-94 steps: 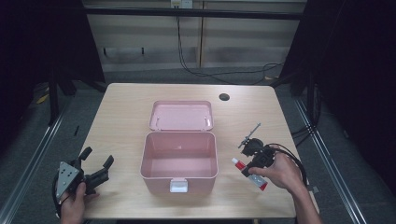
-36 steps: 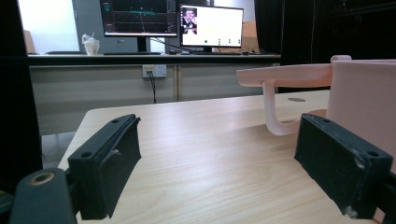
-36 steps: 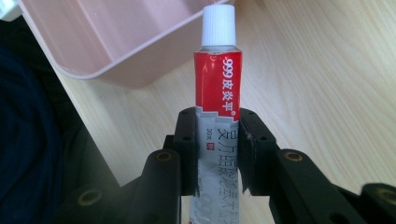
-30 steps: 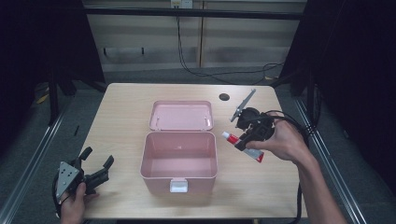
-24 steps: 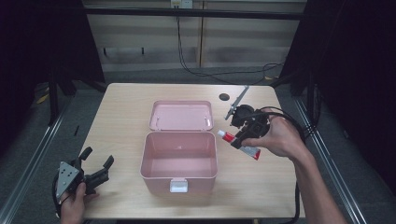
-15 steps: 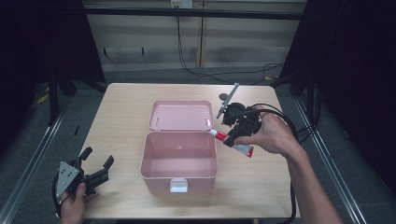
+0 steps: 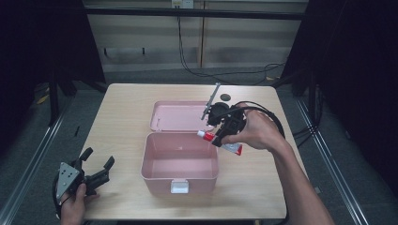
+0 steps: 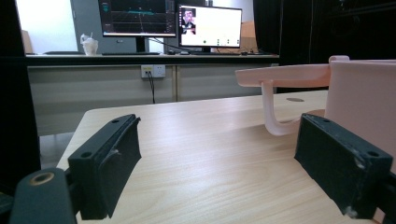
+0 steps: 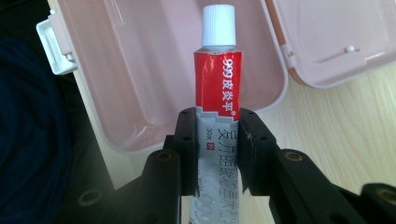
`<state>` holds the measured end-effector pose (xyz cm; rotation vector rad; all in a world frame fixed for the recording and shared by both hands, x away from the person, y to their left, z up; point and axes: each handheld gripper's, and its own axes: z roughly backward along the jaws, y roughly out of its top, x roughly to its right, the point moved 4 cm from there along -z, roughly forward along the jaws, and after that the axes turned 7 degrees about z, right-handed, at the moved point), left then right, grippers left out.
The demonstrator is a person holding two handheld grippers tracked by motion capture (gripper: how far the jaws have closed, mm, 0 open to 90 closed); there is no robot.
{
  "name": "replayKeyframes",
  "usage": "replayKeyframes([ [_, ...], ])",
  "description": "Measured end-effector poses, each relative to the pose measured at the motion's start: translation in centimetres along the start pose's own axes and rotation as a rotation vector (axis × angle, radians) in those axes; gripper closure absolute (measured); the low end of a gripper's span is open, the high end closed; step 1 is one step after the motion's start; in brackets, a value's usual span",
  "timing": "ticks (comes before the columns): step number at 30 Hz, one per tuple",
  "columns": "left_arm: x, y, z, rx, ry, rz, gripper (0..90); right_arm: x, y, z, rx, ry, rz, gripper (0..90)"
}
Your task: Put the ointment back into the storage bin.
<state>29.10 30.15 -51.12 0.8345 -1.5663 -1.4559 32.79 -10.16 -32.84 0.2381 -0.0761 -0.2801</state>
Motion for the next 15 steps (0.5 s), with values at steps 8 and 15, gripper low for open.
replayKeyframes([
  [8,0.0,0.0,0.0,-0.001,-0.001,-0.001,13.9,-0.2,1.9,-1.0,-0.017,0.031,0.05,71.6],
  [15,0.0,0.0,0.0,-0.002,-0.001,0.0,13.9,-0.5,3.4,-1.8,-0.021,0.045,0.092,71.7],
])
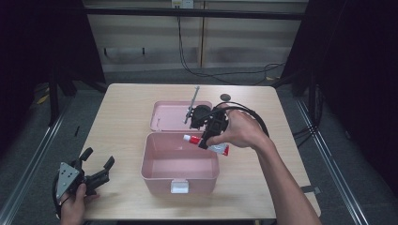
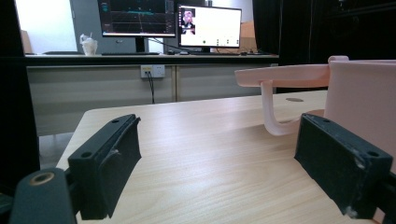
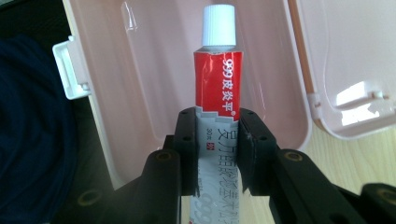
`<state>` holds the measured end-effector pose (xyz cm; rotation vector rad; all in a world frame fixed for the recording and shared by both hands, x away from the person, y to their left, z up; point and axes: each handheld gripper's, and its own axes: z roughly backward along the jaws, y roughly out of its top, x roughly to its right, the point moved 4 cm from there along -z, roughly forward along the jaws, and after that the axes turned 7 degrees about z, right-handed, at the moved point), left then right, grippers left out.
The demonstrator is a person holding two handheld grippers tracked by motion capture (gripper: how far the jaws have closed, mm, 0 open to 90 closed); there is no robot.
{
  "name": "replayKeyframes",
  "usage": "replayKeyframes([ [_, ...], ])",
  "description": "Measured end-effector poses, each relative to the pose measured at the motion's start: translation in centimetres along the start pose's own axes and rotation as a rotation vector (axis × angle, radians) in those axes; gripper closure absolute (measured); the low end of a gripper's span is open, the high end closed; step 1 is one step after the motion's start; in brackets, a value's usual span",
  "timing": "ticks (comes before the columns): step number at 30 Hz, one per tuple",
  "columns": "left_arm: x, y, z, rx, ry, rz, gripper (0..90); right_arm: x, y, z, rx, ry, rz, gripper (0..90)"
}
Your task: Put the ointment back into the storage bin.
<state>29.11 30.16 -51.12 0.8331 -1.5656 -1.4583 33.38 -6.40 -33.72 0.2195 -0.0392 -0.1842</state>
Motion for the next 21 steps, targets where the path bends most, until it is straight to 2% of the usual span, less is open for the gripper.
replayKeyframes([
  [4,0.0,0.0,0.0,0.003,-0.002,0.003,13.9,0.1,1.0,-0.3,0.009,0.002,0.018,71.6],
  [14,0.1,0.0,0.0,0.003,-0.005,0.004,13.9,0.4,1.8,-1.4,-0.004,0.012,0.03,71.6],
  [21,0.1,0.0,0.0,0.002,-0.006,0.004,13.9,0.4,3.2,-2.5,-0.002,0.009,0.064,71.6],
])
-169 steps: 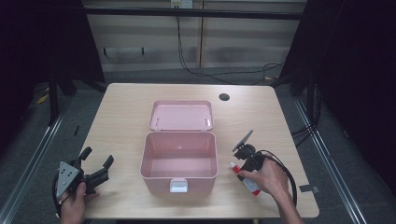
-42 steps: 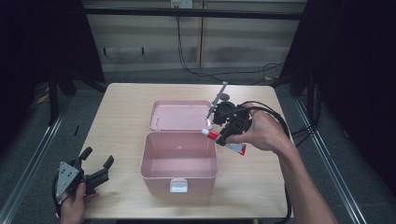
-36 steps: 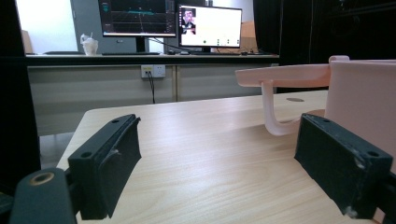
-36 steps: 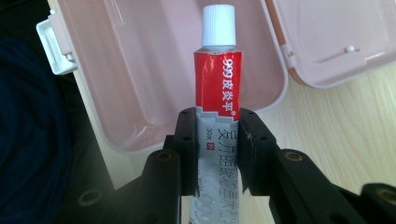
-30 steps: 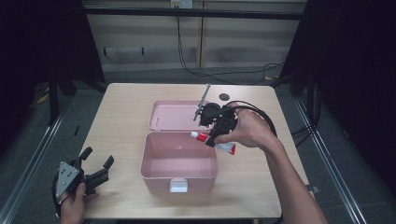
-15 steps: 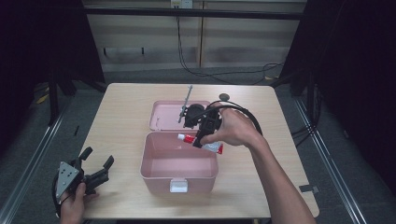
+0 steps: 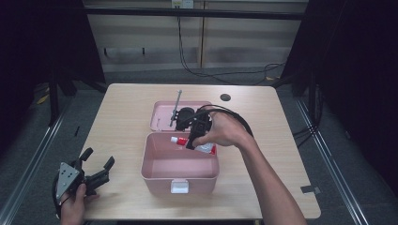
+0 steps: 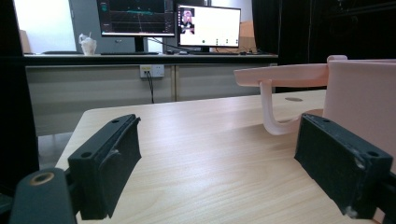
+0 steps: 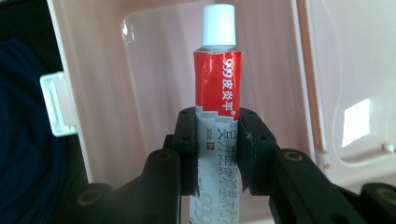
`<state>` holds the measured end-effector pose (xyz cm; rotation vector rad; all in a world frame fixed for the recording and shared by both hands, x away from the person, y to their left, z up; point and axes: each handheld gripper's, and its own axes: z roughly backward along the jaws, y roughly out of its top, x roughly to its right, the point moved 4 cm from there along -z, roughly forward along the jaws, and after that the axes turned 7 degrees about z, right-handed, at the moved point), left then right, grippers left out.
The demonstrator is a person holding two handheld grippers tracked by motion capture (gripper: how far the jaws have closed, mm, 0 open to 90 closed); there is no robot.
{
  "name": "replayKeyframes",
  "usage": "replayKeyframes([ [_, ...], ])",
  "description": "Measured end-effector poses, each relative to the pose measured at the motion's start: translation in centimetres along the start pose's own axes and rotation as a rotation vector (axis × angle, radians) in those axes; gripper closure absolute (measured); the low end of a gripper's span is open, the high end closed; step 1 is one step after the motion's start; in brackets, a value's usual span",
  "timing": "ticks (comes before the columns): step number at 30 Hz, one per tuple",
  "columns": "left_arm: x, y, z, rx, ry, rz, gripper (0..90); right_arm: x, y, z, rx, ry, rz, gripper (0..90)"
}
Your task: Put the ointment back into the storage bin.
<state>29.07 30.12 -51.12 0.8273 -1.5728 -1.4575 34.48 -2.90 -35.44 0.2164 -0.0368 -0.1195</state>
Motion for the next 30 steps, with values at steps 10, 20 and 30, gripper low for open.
replayKeyframes([
  [10,0.0,0.0,0.0,0.0,-0.001,0.0,13.9,0.4,1.0,-1.5,-0.025,0.027,0.015,71.6],
  [20,0.0,0.0,0.0,-0.001,-0.002,0.0,13.9,1.2,1.0,-2.9,-0.028,0.03,0.02,71.7],
  [30,0.0,0.0,0.0,0.002,-0.003,0.001,13.9,1.9,1.2,-4.7,-0.017,0.039,0.029,71.7],
])
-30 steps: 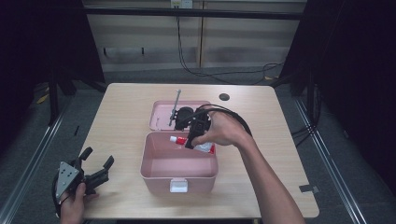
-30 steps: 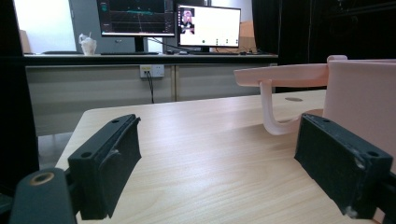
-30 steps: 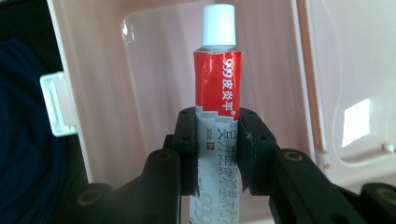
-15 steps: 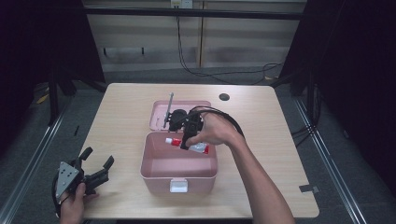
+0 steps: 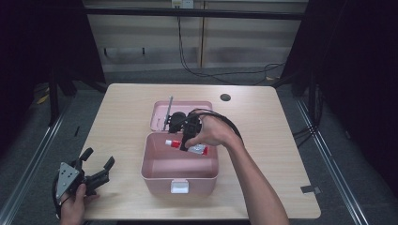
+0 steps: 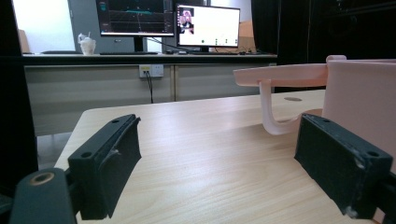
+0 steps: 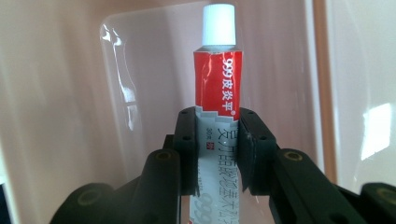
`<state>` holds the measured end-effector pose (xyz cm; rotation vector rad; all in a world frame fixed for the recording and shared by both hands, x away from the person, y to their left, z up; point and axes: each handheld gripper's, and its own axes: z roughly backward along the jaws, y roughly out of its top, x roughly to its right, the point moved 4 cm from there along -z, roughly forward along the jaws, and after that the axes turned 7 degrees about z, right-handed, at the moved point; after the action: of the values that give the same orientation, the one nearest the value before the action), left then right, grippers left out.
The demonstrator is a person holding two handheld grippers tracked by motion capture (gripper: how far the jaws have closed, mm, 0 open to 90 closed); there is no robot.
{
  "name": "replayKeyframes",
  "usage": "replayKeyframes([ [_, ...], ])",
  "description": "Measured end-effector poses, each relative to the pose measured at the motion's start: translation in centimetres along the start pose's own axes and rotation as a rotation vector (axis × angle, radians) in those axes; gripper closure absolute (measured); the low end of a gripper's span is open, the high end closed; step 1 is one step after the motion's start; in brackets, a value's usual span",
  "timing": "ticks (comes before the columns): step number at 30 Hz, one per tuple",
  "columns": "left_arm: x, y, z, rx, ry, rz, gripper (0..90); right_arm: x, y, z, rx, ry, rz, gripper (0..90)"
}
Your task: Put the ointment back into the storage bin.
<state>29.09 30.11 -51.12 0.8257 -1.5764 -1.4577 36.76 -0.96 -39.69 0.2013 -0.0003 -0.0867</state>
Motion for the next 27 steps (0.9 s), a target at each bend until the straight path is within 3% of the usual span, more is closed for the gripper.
replayKeyframes([
  [8,0.0,0.0,0.0,0.0,0.0,0.0,13.9,0.4,0.4,-1.3,0.005,0.017,0.022,71.7],
  [27,0.0,0.0,0.0,0.0,0.001,0.0,13.9,0.4,0.7,-4.7,-0.009,0.053,0.025,71.6],
])
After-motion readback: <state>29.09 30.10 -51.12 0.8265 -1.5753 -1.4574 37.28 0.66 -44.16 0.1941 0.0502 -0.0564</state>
